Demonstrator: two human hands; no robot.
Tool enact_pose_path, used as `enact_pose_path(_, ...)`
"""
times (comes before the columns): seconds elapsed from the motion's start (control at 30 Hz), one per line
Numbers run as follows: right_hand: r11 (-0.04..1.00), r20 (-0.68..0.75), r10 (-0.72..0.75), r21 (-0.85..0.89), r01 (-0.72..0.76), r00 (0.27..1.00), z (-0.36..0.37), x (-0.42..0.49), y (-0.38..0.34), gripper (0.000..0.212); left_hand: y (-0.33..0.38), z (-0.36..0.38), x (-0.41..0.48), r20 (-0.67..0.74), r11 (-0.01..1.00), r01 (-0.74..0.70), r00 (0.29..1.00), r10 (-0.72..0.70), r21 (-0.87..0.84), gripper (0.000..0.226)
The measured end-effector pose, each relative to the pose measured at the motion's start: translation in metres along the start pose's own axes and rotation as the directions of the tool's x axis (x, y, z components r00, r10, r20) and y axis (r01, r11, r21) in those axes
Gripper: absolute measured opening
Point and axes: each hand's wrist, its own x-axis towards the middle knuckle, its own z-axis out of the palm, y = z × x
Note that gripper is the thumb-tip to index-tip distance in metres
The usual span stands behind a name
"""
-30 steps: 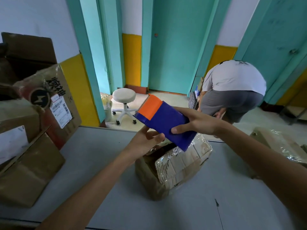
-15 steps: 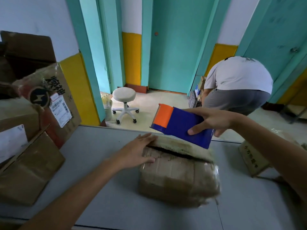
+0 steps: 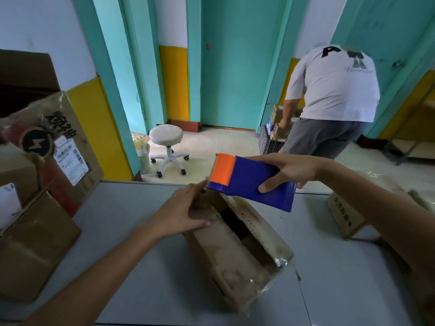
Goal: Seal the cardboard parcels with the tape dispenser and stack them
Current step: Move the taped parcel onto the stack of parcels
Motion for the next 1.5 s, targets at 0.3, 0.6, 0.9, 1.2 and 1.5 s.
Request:
enact_pose_path(0.3, 0.998, -0.031, -0.005, 0.063, 0.007, 0.999, -0.001, -0.01, -0.002, 0.052, 0.035, 0.021, -0.021, -0.119, 0.945, 0.263, 0.963, -0.243, 0.193, 0.082)
enact_pose_path(0.6, 1.0, 0.024, 0.004, -0.015, -0.004, 1.0, 0.004, -0.013, -0.026, 0.041, 0.041, -0.031, -0.007, -0.02, 0.616, 0.132, 0.972, -0.232, -0.777, 0.038)
enact_pose_path(0.9, 0.999, 0.031, -0.041, -0.001, 0.041, 0.999, 0.007, -0.019, -0.046, 0.044, 0.055, -0.05, -0.014, 0.118, 0.3, 0.165, 0.978, -0.17, -0.94, 0.018)
enact_pose_path(1.2, 0.997, 0.035, -0.078, 0.005, 0.078, 0.996, 0.011, -0.017, -0.045, 0.042, 0.055, -0.045, -0.022, 0.144, 0.234, 0.216, 0.947, -0.288, -0.948, 0.014)
enact_pose_path(1.5, 0.99, 0.014, -0.108, -0.091, 0.109, 0.994, 0.017, -0.006, -0.037, 0.091, 0.061, -0.032, -0.023, -0.263, 0.653, 0.085, 0.87, -0.416, -0.752, 0.019)
